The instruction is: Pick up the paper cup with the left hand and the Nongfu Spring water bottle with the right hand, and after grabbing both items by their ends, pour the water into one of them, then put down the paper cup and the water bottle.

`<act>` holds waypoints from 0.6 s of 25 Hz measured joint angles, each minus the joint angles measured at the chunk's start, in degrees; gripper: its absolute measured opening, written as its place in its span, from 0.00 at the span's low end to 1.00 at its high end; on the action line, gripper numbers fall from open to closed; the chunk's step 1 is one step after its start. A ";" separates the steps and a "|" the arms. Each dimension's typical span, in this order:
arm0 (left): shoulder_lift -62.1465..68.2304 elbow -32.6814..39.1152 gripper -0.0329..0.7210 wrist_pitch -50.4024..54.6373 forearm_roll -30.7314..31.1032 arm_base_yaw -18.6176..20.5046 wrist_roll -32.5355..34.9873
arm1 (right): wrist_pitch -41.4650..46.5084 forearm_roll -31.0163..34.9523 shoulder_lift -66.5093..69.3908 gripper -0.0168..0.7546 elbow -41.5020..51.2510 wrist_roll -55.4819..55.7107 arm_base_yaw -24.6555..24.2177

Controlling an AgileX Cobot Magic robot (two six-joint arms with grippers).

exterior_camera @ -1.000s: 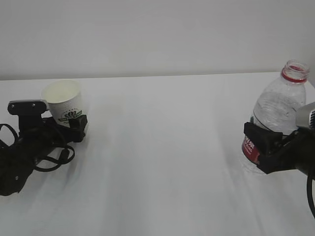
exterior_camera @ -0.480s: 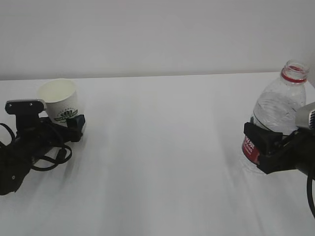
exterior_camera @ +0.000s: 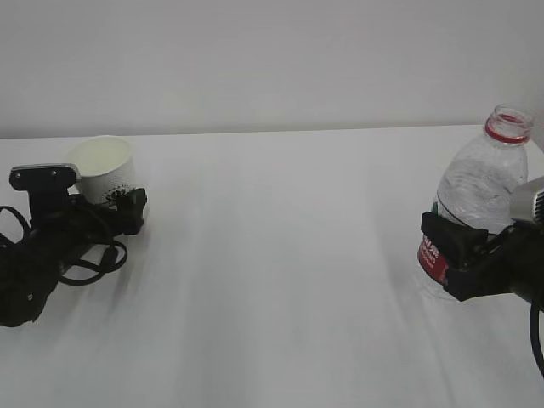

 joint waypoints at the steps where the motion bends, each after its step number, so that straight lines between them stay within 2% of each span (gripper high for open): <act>1: 0.23 -0.72 0.96 0.00 0.00 0.00 0.00 | 0.00 0.00 0.00 0.60 0.00 0.00 0.00; 15: 2.86 -2.88 0.96 0.00 -2.45 0.00 0.00 | 0.00 0.00 0.00 0.60 0.00 0.00 0.00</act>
